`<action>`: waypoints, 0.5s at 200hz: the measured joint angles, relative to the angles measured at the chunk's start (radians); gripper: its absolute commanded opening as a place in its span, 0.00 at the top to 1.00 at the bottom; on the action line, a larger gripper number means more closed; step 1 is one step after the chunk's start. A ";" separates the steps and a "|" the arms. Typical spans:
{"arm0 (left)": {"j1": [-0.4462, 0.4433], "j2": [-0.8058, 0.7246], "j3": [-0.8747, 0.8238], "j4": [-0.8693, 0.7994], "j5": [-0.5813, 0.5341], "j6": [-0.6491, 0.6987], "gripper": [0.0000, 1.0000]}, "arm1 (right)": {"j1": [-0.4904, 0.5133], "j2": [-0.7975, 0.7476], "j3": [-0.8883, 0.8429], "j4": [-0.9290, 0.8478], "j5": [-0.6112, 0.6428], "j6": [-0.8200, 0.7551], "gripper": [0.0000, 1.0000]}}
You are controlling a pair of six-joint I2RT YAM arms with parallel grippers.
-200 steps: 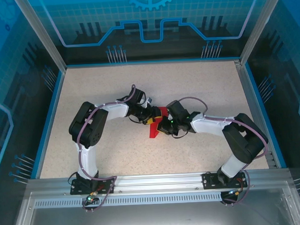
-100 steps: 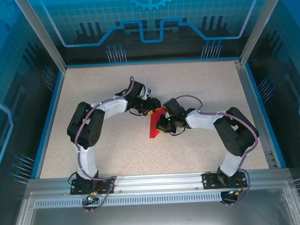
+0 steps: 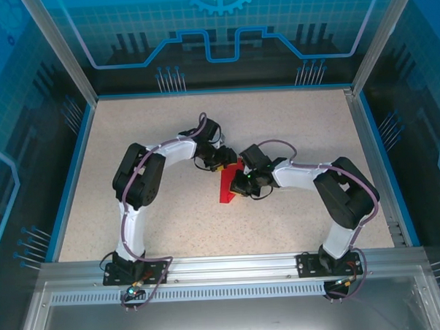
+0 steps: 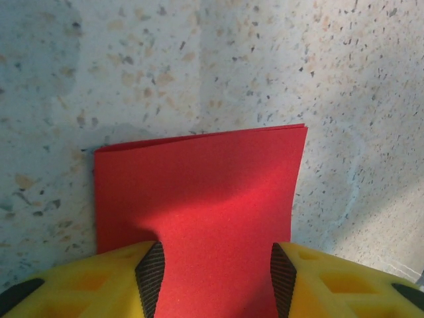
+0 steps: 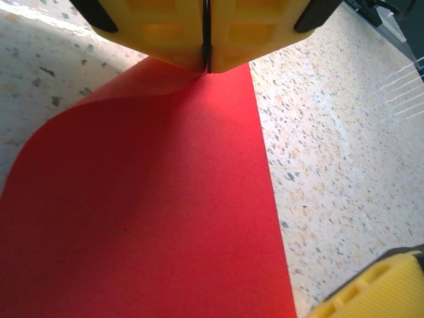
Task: Fold a paper plane with a square sheet of paper (pick it up from the middle)
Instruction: Third fold the triangle at the center of the table.
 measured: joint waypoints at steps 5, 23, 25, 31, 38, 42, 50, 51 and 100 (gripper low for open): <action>-0.002 0.000 0.001 -0.002 -0.003 0.002 0.49 | 0.000 0.000 0.000 -0.005 -0.001 -0.003 0.91; -0.004 -0.001 0.000 -0.009 -0.008 0.002 0.49 | 0.000 -0.002 0.000 -0.025 -0.005 -0.013 0.91; -0.005 -0.002 -0.001 -0.009 -0.008 0.002 0.49 | 0.000 -0.003 0.000 -0.027 -0.005 -0.015 0.91; -0.006 -0.004 -0.006 -0.008 -0.010 0.002 0.49 | 0.000 -0.006 0.000 -0.036 -0.006 -0.018 0.91; -0.007 -0.011 -0.017 -0.004 -0.011 0.002 0.49 | 0.000 -0.013 0.000 -0.048 -0.009 -0.023 0.91; -0.008 -0.015 -0.025 -0.003 -0.011 0.002 0.50 | 0.000 -0.016 0.000 -0.053 -0.010 -0.025 0.91; -0.011 -0.029 -0.046 0.000 -0.011 0.000 0.50 | 0.000 -0.027 0.000 -0.062 -0.015 -0.030 0.91; -0.011 -0.031 -0.048 0.000 -0.011 0.000 0.50 | 0.000 -0.028 0.000 -0.062 -0.016 -0.030 0.91; -0.030 -0.082 -0.120 0.005 -0.019 -0.010 0.50 | 0.000 -0.045 0.001 -0.034 -0.024 -0.033 0.91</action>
